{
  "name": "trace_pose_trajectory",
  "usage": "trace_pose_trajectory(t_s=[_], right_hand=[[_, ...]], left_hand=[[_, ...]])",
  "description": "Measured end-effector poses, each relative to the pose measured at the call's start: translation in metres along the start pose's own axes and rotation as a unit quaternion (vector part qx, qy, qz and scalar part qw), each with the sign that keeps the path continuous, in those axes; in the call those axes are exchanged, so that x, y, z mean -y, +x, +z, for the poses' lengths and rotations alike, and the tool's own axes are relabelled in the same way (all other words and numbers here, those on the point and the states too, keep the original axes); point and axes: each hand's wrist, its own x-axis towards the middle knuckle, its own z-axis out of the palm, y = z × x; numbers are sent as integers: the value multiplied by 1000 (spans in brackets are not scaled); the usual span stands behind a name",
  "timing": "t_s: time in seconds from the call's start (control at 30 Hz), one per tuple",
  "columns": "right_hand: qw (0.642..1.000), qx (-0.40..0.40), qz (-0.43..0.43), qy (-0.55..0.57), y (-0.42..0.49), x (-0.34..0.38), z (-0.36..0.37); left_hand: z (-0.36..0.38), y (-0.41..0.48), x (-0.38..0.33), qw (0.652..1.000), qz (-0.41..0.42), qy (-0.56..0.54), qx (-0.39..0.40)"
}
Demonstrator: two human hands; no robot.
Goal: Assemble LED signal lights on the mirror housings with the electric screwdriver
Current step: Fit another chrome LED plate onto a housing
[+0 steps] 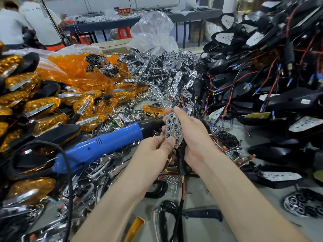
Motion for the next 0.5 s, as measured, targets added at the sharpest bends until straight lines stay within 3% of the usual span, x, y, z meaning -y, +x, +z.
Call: trace_pose_trajectory(t_s=[0.5], right_hand=[[1000, -25, -10, -14, -9, 3, 4]], left_hand=[[3, -5, -1, 998, 38, 49, -31]])
